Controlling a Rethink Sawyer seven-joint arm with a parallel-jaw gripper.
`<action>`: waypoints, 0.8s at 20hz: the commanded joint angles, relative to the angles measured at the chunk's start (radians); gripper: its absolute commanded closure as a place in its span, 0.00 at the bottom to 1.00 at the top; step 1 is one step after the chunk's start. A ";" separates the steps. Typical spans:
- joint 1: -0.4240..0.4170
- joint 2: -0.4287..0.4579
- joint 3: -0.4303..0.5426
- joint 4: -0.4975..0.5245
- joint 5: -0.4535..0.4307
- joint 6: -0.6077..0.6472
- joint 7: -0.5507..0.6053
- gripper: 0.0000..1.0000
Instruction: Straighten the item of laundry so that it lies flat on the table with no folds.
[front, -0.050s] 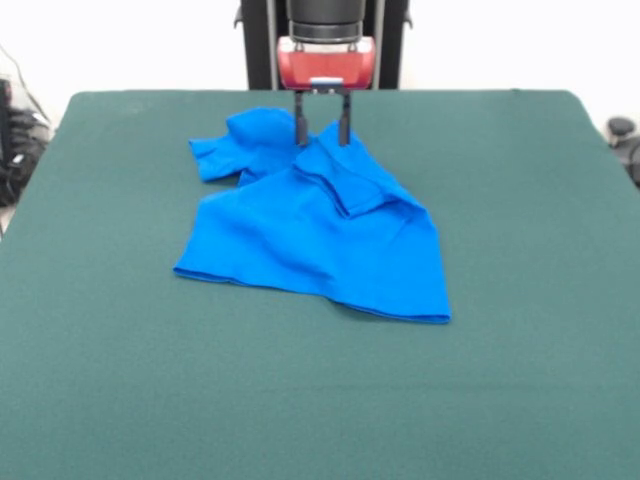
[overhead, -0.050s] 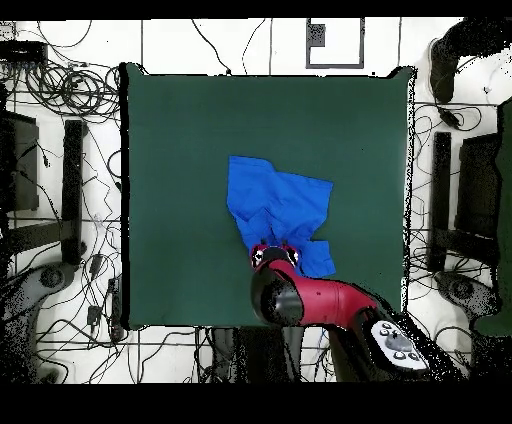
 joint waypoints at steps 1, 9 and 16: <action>0.009 0.047 0.119 0.025 -0.001 -0.040 0.171 0.00; 0.022 0.045 0.106 0.020 -0.002 -0.046 0.168 0.00; 0.043 0.030 0.090 -0.010 0.030 0.018 0.159 0.00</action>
